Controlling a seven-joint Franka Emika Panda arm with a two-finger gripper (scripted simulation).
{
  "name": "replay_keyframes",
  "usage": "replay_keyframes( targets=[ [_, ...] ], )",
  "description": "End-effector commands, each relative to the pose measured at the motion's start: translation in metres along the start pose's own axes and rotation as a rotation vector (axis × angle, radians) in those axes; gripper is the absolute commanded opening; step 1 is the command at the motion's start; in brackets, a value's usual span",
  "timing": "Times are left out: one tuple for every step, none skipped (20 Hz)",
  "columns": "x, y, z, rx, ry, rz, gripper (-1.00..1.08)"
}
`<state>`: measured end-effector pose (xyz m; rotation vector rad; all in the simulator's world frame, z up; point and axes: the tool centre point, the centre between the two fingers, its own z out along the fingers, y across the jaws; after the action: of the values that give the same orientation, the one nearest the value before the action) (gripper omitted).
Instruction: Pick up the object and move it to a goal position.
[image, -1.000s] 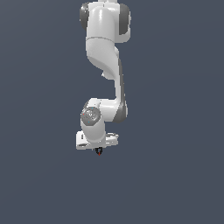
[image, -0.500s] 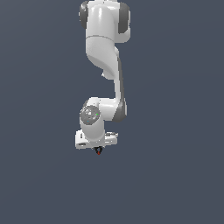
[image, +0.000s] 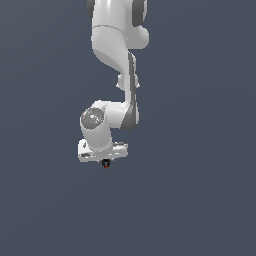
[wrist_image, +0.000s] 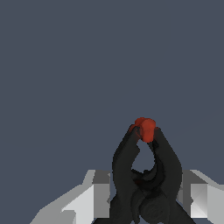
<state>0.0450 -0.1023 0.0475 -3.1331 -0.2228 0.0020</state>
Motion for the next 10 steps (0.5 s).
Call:
replay_keyframes(
  targets=[
    [-0.012, 0.011, -0.014, -0.001, 0.001, 0.001, -1.00],
    [-0.018, 0.017, -0.021, -0.001, 0.001, 0.001, -1.00],
    [-0.024, 0.022, -0.028, -0.001, 0.001, 0.001, -1.00],
    [-0.031, 0.028, -0.035, 0.000, 0.001, 0.001, -1.00],
    [-0.038, 0.034, -0.043, 0.000, 0.001, 0.001, -1.00],
    [-0.045, 0.040, -0.050, 0.000, 0.001, 0.001, -1.00],
    [-0.052, 0.046, -0.058, 0.000, 0.001, 0.001, -1.00],
    [-0.058, 0.052, -0.065, 0.000, 0.001, 0.001, -1.00],
    [-0.065, 0.058, -0.073, 0.000, 0.001, 0.001, -1.00],
    [-0.071, 0.064, -0.080, 0.000, 0.001, 0.001, -1.00]
  ],
)
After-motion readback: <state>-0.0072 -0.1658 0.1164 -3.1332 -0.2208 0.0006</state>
